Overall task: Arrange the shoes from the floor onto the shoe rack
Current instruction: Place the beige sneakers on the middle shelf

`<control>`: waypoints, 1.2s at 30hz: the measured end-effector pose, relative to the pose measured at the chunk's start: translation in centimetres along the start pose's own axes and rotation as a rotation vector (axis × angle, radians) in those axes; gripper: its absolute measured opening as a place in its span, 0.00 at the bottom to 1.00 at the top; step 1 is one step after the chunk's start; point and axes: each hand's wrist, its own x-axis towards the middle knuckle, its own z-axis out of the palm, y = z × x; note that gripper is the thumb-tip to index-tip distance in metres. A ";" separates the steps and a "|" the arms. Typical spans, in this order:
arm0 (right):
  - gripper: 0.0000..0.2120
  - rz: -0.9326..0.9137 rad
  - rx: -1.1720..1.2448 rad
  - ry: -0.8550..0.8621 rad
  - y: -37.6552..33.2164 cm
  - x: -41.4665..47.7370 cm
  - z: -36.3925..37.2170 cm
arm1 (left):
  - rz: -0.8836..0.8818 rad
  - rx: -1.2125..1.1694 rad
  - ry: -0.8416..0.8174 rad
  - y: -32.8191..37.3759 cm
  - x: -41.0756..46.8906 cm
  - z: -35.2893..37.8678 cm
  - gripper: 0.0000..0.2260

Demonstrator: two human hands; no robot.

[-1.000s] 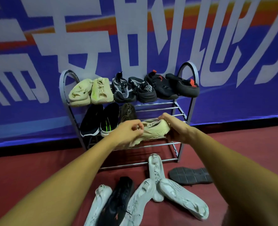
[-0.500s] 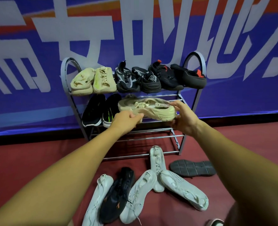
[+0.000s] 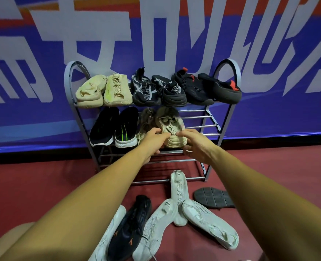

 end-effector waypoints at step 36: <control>0.38 -0.147 -0.174 0.269 5.0 7.9 -1.3 | -0.181 -0.019 -0.064 -2.3 5.2 4.6 0.32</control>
